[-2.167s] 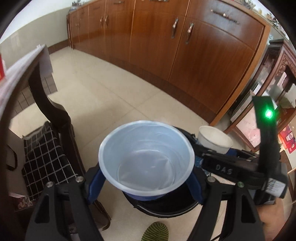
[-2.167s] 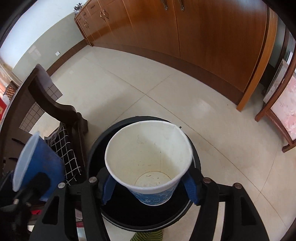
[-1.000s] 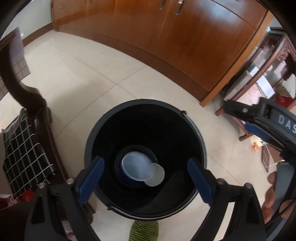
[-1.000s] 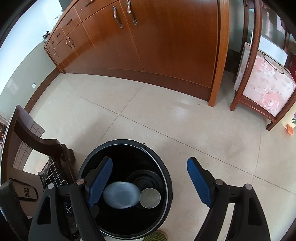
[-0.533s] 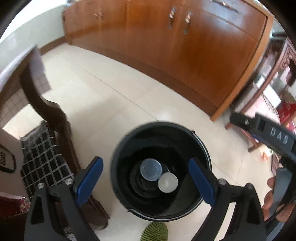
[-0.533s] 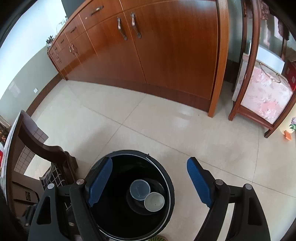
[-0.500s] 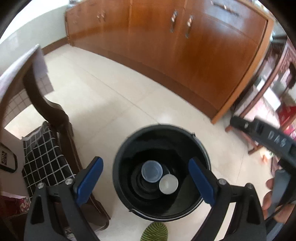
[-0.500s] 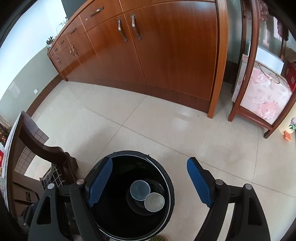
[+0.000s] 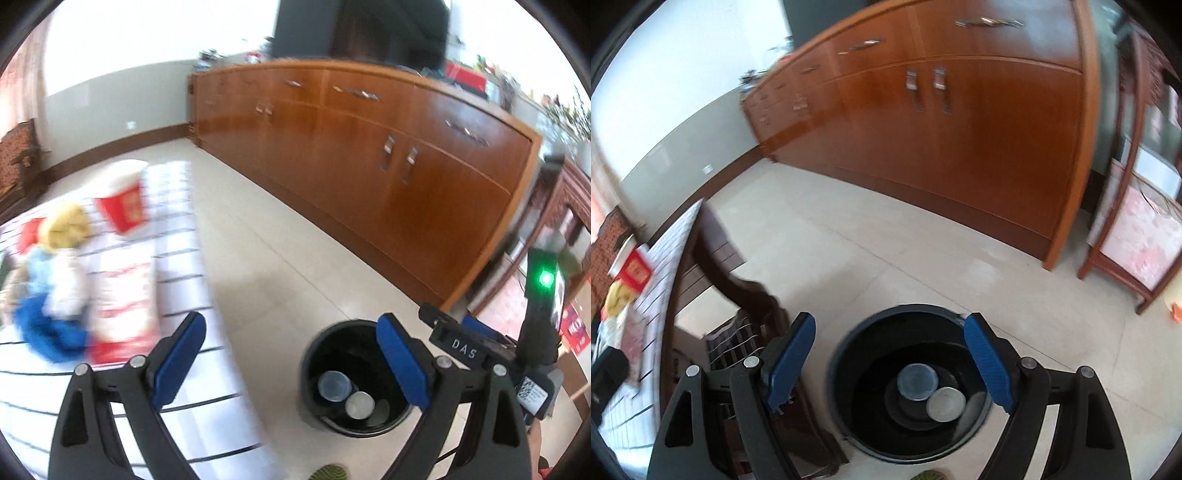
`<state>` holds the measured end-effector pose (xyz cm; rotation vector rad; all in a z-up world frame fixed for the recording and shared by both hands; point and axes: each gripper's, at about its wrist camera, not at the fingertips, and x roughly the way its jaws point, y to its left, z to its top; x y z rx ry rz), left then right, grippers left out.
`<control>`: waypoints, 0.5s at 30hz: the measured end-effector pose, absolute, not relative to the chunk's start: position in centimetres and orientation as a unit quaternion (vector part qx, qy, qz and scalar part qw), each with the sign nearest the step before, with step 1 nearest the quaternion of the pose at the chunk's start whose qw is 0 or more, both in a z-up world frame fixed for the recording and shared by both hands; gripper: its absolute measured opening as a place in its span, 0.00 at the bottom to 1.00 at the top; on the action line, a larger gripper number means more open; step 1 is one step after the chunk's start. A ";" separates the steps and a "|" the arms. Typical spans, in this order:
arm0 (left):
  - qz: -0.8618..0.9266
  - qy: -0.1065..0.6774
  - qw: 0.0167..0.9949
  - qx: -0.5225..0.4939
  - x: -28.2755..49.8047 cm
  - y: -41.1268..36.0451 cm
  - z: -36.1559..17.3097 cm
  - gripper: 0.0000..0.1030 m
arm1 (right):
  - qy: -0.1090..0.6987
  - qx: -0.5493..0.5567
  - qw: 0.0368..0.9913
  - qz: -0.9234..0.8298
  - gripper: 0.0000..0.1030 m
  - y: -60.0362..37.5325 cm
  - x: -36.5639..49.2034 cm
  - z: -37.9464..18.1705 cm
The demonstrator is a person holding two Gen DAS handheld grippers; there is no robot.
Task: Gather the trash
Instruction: 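Move both tools back over the table toward the milk carton and blue towel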
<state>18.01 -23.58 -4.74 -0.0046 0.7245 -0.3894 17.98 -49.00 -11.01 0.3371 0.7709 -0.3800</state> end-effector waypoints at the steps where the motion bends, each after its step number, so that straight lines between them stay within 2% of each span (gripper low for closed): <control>1: -0.180 0.349 0.920 -0.004 17.9 -22.6 -4.6 0.92 | 0.373 0.153 0.898 -0.177 0.82 -47.7 18.3 -10.7; 15: -0.070 0.333 0.940 -0.019 17.3 -12.4 -4.0 0.92 | 0.357 0.099 0.927 -0.064 0.82 -35.2 20.6 -7.7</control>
